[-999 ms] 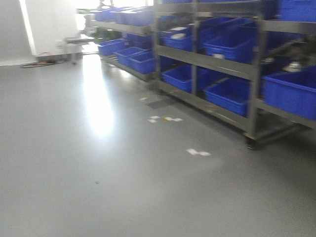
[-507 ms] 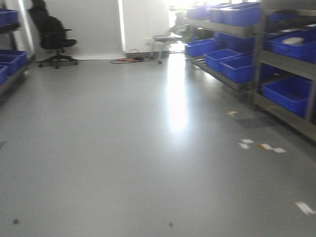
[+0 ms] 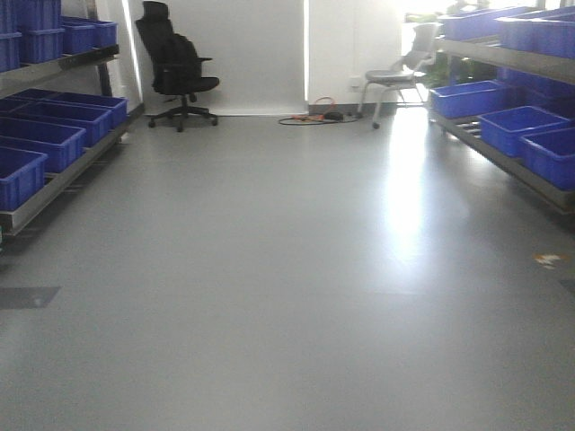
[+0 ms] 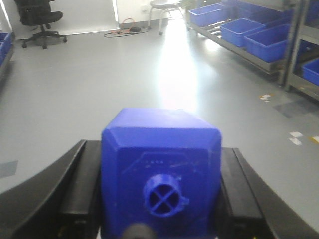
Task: Pick and sort blue part to right shelf
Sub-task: 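Drive the base up to the shelf of blue bins holding both parts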
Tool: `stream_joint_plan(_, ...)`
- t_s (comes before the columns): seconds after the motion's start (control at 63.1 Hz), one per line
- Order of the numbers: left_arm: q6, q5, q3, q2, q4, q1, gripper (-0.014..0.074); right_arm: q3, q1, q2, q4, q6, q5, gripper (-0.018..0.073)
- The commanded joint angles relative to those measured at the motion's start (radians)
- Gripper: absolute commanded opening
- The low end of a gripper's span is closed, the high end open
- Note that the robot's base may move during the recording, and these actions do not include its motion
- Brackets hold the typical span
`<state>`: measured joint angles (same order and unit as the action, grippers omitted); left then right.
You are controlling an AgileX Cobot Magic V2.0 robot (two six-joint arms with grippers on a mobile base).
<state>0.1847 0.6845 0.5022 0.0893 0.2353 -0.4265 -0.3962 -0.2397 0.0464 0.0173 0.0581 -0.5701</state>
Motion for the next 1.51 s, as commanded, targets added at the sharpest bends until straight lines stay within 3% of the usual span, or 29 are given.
stream_joint_plan(0.0,0.000,-0.087,0.029,0.013,0.006,-0.007,0.0312,-0.025,0.002,0.014,0.007,-0.012,0.097,0.0230)
stream_joint_plan(1.49,0.000,-0.087,0.029,0.013,0.006,-0.007,0.0312,-0.025,0.002,0.014,0.007,-0.012,0.097,0.0230)
